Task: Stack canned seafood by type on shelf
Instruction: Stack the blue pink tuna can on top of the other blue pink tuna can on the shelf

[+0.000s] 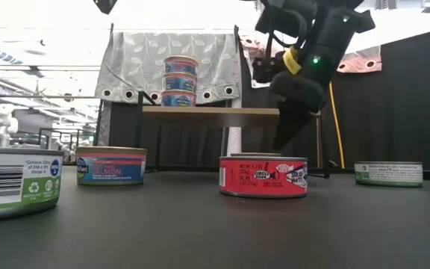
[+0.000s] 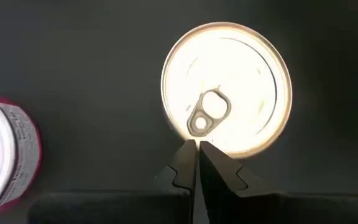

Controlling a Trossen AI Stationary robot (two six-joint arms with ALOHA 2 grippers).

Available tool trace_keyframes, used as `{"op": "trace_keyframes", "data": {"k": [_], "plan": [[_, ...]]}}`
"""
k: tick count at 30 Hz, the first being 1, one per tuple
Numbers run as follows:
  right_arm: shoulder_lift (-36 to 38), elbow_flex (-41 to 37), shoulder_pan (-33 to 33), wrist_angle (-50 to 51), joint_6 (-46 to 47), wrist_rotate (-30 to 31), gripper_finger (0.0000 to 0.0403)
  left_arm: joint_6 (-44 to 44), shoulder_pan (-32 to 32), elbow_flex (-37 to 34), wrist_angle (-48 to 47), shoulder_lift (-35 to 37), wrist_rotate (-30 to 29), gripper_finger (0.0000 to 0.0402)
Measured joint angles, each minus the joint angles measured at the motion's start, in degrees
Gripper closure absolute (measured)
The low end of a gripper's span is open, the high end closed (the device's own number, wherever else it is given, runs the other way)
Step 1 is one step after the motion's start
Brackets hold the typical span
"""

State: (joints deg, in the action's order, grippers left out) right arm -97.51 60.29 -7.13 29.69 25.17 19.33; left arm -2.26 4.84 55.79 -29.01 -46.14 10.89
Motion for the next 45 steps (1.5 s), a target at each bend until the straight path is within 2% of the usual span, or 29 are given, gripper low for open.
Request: {"op": "trace_keyframes", "data": {"k": [4, 8, 11, 14, 23, 45], "plan": [[0.0, -1.8, 2.3, -4.4, -1.9, -3.8, 0.039, 1.3, -11.0, 0.0, 1.7, -3.7, -12.2, 0.0228], [0.0, -2.6, 3.1, -5.5, -0.5, -5.7, 0.0398, 1.6, -18.2, 0.0, 1.7, -7.8, -24.9, 0.0245], [0.1, -2.6, 3.1, -5.4, 0.2, -6.8, 0.0401, 1.2, -21.4, 0.0, 1.7, -10.7, -30.5, 0.0249], [0.3, -2.6, 2.8, -5.2, 1.4, -7.1, 0.0402, 1.2, -23.3, 0.0, 1.7, -13.2, -33.6, 0.0249], [2.6, -2.8, 1.0, -1.4, 6.1, -8.0, 0.0402, 1.6, -24.3, 0.0, 3.7, -17.0, -35.3, 0.0249], [0.3, -2.8, -0.6, 2.7, 13.2, -8.2, 0.0403, -2.4, -27.9, 0.0, 4.1, -17.1, -35.4, 0.0249]]}}
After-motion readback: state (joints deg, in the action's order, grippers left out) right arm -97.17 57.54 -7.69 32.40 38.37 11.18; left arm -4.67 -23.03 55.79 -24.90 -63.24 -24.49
